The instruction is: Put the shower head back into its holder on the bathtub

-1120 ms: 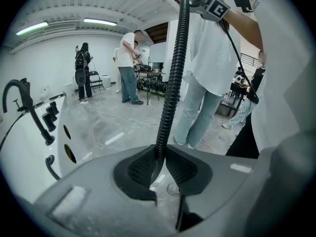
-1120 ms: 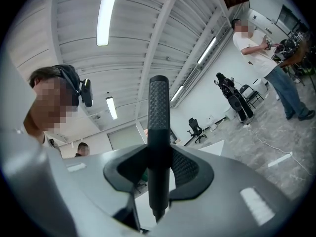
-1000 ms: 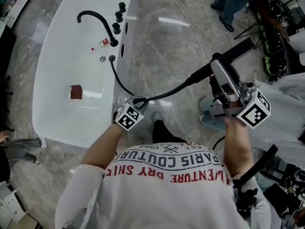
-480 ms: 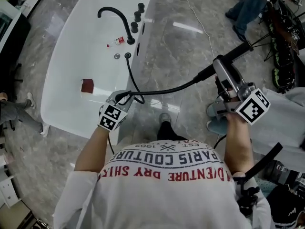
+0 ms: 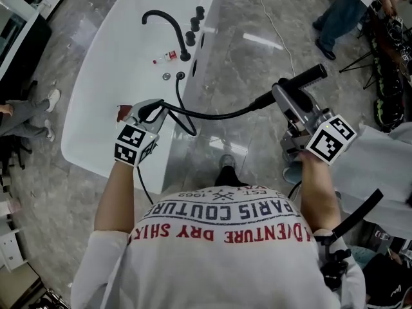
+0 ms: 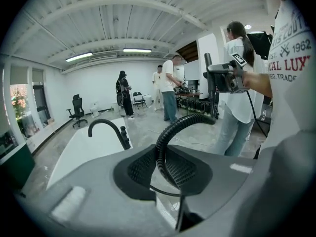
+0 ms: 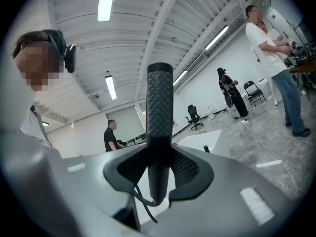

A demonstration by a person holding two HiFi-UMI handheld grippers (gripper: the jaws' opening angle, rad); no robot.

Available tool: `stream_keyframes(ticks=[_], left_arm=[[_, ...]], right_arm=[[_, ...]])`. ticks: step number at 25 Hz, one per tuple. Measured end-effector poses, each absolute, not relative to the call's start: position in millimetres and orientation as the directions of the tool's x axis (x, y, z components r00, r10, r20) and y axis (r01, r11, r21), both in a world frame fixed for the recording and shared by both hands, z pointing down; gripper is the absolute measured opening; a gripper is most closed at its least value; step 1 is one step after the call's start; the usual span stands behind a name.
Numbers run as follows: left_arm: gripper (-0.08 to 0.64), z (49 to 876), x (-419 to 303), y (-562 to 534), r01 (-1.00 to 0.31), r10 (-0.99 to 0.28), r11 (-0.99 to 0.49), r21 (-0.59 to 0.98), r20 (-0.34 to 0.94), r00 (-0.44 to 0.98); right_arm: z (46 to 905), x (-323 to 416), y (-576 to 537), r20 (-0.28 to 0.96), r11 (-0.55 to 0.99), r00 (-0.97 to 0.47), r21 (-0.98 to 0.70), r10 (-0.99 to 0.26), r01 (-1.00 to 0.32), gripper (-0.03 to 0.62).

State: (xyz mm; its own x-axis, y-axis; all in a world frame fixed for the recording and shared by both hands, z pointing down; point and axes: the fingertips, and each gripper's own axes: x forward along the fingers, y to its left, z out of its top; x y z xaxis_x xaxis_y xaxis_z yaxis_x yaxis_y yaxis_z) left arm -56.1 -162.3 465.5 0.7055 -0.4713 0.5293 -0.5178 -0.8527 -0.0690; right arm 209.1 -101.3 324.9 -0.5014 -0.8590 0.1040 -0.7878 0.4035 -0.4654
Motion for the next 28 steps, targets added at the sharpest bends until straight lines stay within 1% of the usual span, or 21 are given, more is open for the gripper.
stream_keyframes(ticks=[5, 14, 17, 21, 28], left_arm=[[0.064, 421.0, -69.6, -191.5, -0.576, -0.540, -0.813, -0.087, 0.484, 0.689], [0.064, 365.0, -51.1, -239.9, -0.621, -0.633, -0.761, -0.190, 0.428, 0.645], [0.064, 351.3, -48.7, -252.0, -0.629, -0.654, -0.746, -0.219, 0.418, 0.630], [0.064, 324.1, -24.0, -292.7, -0.642, -0.681, -0.724, -0.252, 0.414, 0.605], [0.064, 293.2, -0.9, -321.4, -0.648, -0.711, -0.702, -0.297, 0.356, 0.607]], right_arm=[[328.6, 196.9, -106.8, 0.142, 0.422, -0.522, -0.431, -0.841, -0.797, 0.137], [321.3, 219.5, -125.2, 0.105, 0.470, -0.564, -0.441, -0.819, -0.764, 0.137], [317.2, 221.9, -133.0, 0.089, 0.487, -0.579, -0.448, -0.810, -0.750, 0.137], [305.4, 242.2, -166.7, 0.067, 0.513, -0.611, -0.475, -0.789, -0.715, 0.137], [294.3, 249.1, -177.4, 0.034, 0.557, -0.640, -0.460, -0.767, -0.692, 0.137]])
